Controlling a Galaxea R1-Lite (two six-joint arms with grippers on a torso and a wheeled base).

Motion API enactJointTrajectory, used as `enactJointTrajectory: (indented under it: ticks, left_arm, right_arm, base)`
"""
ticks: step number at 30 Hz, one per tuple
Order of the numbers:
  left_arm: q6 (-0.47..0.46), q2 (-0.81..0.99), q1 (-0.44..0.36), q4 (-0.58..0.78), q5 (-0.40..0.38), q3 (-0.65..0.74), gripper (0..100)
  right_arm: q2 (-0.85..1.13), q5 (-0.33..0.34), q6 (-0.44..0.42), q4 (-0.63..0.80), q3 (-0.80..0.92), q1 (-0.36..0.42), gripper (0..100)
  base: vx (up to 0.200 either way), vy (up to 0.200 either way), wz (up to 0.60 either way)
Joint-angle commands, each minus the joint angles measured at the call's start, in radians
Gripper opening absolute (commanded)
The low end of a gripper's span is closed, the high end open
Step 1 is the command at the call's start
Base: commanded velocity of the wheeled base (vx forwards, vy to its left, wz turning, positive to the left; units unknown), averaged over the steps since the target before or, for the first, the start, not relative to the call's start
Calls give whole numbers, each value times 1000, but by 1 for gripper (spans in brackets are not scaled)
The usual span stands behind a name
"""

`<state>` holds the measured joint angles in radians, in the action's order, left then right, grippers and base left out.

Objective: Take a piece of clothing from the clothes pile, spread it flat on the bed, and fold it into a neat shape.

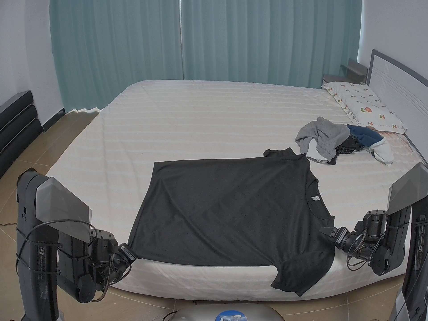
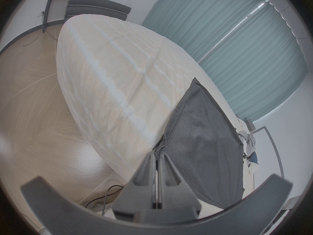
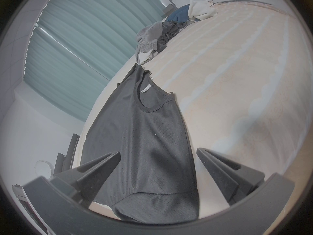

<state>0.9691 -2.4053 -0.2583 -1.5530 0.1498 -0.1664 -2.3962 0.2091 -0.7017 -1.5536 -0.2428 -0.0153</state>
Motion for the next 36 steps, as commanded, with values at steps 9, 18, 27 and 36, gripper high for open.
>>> enactJointTrajectory:
  ticks: [9,18,27,36]
  left_arm:
    - [0,-5,-1,-18,1,1,0]
    - [-3,-3,-1,-18,4,1,0]
    - [-3,-5,-1,-18,7,1,0]
    - [-3,-5,-2,-18,10,-1,0]
  right_arm:
    - [-55,-19,22,-13,-61,-2,100]
    - [-35,-22,22,58,-185,-20,0]
    - [-28,-36,44,178,-343,-23,0]
    - [-47,-34,53,201,-403,-11,0]
  base:
    - [0,0,0]
    - [0,0,0]
    - [0,0,0]
    - [0,0,0]
